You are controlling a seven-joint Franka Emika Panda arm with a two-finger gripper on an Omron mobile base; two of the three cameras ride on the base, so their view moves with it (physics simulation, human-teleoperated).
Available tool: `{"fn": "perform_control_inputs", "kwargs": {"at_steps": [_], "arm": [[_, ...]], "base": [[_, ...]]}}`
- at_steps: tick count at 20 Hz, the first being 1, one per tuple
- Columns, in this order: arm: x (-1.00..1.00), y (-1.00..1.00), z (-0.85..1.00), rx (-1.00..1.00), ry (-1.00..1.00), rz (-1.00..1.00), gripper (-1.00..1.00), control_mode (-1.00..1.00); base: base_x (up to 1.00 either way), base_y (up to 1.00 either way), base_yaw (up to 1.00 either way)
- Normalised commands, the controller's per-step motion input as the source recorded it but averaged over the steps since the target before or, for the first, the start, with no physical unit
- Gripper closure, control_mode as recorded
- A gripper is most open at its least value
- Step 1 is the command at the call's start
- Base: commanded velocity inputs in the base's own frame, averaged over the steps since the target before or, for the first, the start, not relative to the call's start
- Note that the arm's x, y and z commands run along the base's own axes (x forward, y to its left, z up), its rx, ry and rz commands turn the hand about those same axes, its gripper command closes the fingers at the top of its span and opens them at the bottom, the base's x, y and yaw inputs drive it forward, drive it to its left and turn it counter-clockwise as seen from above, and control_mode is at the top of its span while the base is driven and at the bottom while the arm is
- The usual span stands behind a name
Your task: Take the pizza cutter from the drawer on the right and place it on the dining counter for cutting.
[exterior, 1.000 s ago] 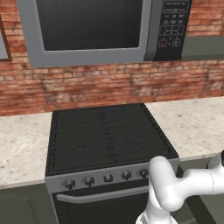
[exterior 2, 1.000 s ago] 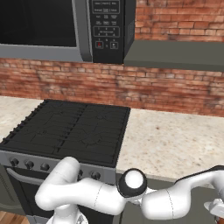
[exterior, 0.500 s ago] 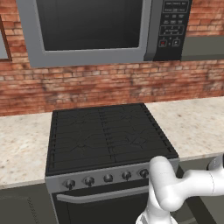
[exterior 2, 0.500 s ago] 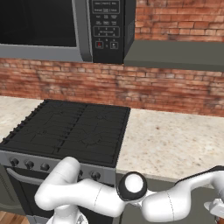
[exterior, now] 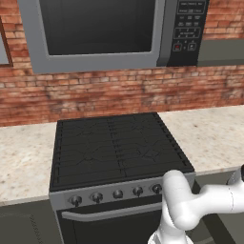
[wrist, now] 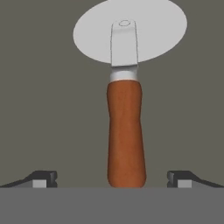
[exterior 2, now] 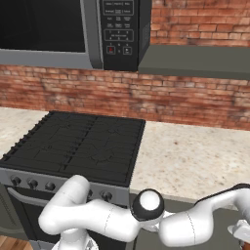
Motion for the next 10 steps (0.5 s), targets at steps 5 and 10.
{"fn": "perform_control_inputs", "kwargs": {"at_steps": [5,10], "arm": [[0.05,0.00,0.00,0.00,0.05,0.00,-1.00,-1.00],[0.16,0.00,0.00,0.00,0.01,0.00,-1.00,-1.00]], "base": [[0.00,0.00,0.00],[0.00,0.00,0.00]]}}
